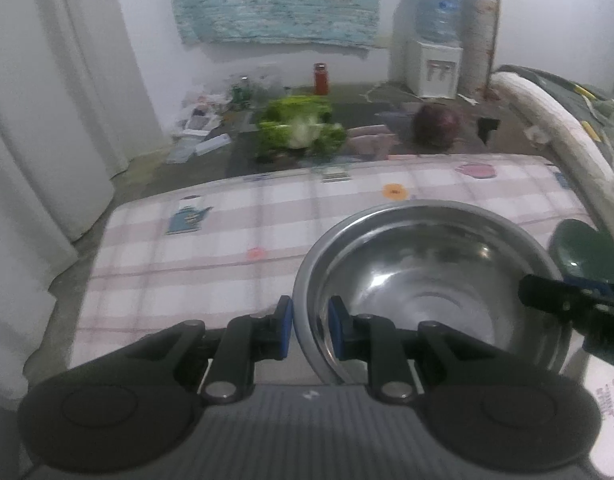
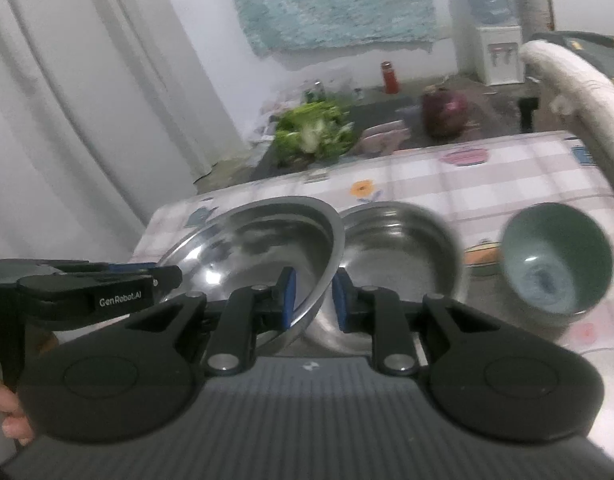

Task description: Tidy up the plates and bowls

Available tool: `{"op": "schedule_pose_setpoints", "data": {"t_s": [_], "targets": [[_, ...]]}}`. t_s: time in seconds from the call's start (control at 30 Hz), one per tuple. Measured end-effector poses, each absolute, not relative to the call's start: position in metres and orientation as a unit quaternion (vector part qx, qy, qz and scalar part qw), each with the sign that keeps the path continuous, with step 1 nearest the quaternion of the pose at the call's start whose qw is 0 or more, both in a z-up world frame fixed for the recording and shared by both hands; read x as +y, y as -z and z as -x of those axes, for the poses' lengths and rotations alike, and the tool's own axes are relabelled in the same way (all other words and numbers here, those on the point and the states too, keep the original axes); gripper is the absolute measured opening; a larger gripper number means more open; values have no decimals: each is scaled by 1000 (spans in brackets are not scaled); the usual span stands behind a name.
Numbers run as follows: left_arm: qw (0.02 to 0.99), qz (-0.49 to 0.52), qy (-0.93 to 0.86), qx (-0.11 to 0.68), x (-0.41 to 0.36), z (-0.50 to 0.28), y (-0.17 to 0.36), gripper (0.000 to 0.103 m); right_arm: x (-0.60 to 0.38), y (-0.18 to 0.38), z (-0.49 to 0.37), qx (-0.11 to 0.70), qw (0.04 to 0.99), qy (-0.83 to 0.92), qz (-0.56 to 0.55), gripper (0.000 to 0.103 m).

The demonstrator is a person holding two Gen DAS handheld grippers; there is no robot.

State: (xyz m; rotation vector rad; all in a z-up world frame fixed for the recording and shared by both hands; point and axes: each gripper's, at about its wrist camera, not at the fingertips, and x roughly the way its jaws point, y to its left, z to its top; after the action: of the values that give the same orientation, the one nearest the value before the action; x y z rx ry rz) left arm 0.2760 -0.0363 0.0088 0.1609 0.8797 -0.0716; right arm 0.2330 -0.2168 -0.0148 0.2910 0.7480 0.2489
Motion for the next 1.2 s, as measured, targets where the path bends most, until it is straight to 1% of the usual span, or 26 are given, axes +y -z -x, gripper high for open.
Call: {"op": "schedule_pose_setpoints", "data": {"t_s": [0.27, 0.4, 0.47, 0.57, 0.7, 0.8, 0.87, 0.97, 1.2], "targets": [[889, -90, 63, 445, -83, -297, 16, 21, -265, 31, -240, 375, 911, -81, -151, 21], [884, -93, 70, 454, -95, -305, 28, 20, -275, 44, -251, 389, 906, -72, -153, 21], [883, -97, 72, 454, -100, -307, 31, 20, -277, 50, -257, 394, 904, -70, -151, 23], [881, -103, 74, 456, -105, -311, 35, 20, -278, 55, -264, 396, 904, -68, -147, 24], [882, -103, 72, 455, -103, -313, 36, 22, -278, 60, -271, 403, 902, -65, -139, 24], [885, -97, 73, 449, -97, -314, 34, 23, -279, 61, -272, 406, 902, -61, -137, 26], [887, -92, 71, 448, -92, -315, 34, 27, -280, 62, -273, 408, 901, -60, -135, 27], [887, -81, 67, 450, -85, -320, 35, 30, -280, 63, -274, 407, 902, -55, -129, 27], [877, -72, 65, 471, -79, -329, 49, 31, -277, 70, -282, 419, 898, -51, -125, 27]]}}
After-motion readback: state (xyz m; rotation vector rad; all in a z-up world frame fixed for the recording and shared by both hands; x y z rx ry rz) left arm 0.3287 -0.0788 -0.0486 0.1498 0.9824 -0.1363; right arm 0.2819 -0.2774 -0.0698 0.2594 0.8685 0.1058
